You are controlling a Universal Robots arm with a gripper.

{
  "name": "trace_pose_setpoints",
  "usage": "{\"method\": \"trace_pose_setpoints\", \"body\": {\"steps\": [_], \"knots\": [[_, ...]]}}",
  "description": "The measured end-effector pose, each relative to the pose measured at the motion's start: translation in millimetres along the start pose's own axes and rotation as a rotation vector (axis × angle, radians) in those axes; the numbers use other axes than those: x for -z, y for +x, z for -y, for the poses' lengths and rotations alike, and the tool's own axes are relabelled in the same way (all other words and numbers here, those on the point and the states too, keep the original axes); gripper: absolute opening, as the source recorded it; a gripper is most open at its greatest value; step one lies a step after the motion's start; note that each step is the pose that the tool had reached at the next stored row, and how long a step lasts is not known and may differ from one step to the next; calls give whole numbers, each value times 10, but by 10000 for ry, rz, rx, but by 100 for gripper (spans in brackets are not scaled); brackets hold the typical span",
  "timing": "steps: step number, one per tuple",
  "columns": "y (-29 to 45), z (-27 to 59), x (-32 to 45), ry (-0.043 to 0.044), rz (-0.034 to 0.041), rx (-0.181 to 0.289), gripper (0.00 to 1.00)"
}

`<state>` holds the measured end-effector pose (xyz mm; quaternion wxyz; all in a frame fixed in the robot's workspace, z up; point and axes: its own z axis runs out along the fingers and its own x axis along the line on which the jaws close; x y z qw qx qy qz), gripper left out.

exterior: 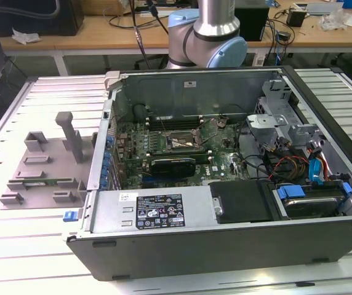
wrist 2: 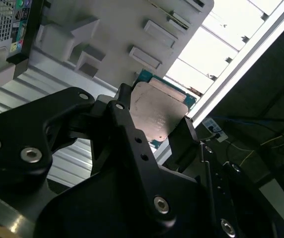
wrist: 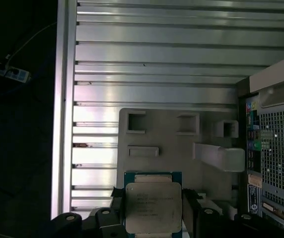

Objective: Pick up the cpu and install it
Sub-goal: 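Pick up the cpu and move it towards the insertion slot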

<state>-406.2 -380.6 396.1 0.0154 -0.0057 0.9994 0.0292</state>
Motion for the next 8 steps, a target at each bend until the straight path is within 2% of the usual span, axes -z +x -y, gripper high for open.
{"method": "trace_pose_setpoints", "body": {"steps": [3, 8], "knots": [[-3, -6, 97, -5, 2, 0, 55], [-4, -6, 105, -9, 0, 0, 55]]}}
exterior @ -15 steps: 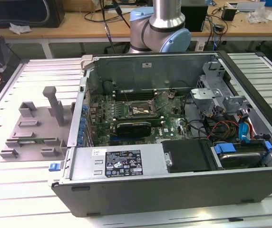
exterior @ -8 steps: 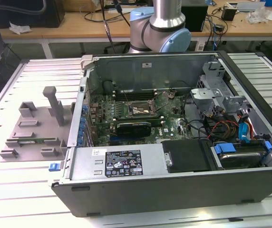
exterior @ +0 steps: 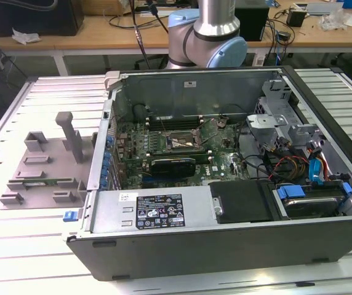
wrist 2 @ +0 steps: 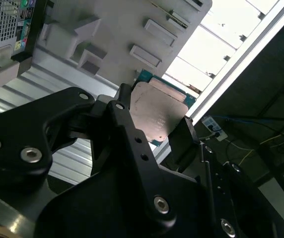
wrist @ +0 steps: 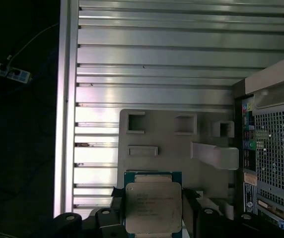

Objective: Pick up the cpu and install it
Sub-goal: 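Pick up the cpu and move it towards the insertion slot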

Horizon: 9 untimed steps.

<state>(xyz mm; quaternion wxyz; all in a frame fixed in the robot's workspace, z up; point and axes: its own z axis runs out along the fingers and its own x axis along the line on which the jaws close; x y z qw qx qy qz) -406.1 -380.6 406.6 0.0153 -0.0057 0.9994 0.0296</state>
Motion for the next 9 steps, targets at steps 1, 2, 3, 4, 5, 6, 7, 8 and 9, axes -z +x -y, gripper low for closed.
{"method": "trace_pose_setpoints", "body": {"steps": [1, 2, 3, 4, 5, 6, 7, 8, 9], "knots": [[-4, 0, 1, 1, -1, 0, 55], [-18, 0, 0, -1, 0, 2, 55], [-33, 0, -2, 0, 1, 0, 55], [-46, 1, -2, -1, 2, 1, 55], [-68, 1, -3, 0, 1, -1, 55], [-87, 1, -3, 0, 0, 0, 55], [-107, 1, -4, 0, 1, 0, 55], [-136, 1, -5, -1, 1, 0, 55], [-169, 2, -6, -1, 1, 0, 55]]}}
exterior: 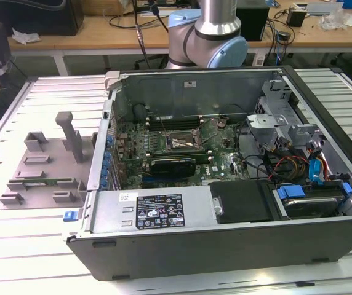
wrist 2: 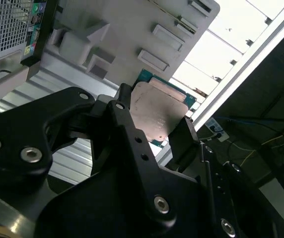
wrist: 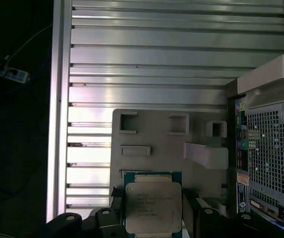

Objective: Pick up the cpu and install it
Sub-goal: 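Pick up the cpu and move it towards the insertion slot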

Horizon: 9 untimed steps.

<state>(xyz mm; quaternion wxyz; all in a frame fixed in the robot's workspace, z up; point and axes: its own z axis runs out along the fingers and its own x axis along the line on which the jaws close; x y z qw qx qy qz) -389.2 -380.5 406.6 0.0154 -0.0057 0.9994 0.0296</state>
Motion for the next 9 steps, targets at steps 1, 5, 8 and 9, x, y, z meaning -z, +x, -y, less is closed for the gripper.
{"method": "trace_pose_setpoints", "body": {"steps": [1, 5, 8, 9], "knots": [[-27, 0, -1, 0, 1, -1, 55], [-145, 2, -4, 1, 0, 0, 55], [-229, 3, -7, 0, 1, 0, 55], [-273, 3, -9, 0, 1, 0, 55]]}}
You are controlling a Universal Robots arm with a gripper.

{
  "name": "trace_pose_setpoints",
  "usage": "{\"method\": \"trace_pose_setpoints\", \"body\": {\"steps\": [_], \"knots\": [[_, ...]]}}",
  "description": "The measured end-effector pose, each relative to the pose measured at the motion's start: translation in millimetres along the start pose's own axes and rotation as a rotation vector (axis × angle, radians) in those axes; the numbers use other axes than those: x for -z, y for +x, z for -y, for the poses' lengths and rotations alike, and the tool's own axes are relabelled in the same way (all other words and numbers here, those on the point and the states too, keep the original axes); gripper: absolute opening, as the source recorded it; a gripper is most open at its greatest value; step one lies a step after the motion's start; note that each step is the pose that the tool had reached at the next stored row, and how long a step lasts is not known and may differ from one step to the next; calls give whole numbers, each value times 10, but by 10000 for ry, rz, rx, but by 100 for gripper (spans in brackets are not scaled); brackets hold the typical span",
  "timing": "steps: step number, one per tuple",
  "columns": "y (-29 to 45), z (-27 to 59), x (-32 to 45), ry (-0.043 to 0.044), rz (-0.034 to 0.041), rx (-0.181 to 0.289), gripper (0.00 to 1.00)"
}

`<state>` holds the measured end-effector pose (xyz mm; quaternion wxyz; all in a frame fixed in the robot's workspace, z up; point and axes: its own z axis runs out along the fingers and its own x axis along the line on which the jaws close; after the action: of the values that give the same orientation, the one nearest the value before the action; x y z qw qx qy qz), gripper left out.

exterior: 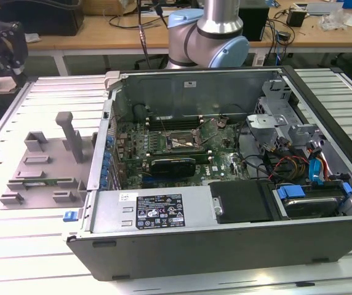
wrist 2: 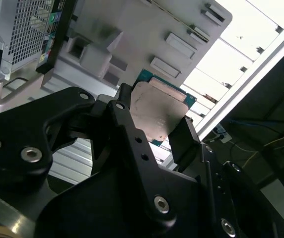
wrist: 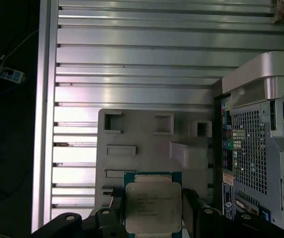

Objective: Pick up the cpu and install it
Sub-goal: 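Pick up the cpu and move it towards the insertion slot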

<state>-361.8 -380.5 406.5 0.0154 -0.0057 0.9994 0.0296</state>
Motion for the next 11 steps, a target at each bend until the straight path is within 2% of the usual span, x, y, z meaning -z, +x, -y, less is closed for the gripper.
{"method": "trace_pose_setpoints", "body": {"steps": [1, 5, 6, 8, 11], "knots": [[-45, 1, -1, 1, -2, 0, 55], [-132, 2, -4, 0, -1, 0, 55], [-212, 3, -6, 1, -1, 1, 55], [-294, 3, -9, 0, -1, 0, 55], [-371, 4, -11, 0, -1, -1, 55]]}}
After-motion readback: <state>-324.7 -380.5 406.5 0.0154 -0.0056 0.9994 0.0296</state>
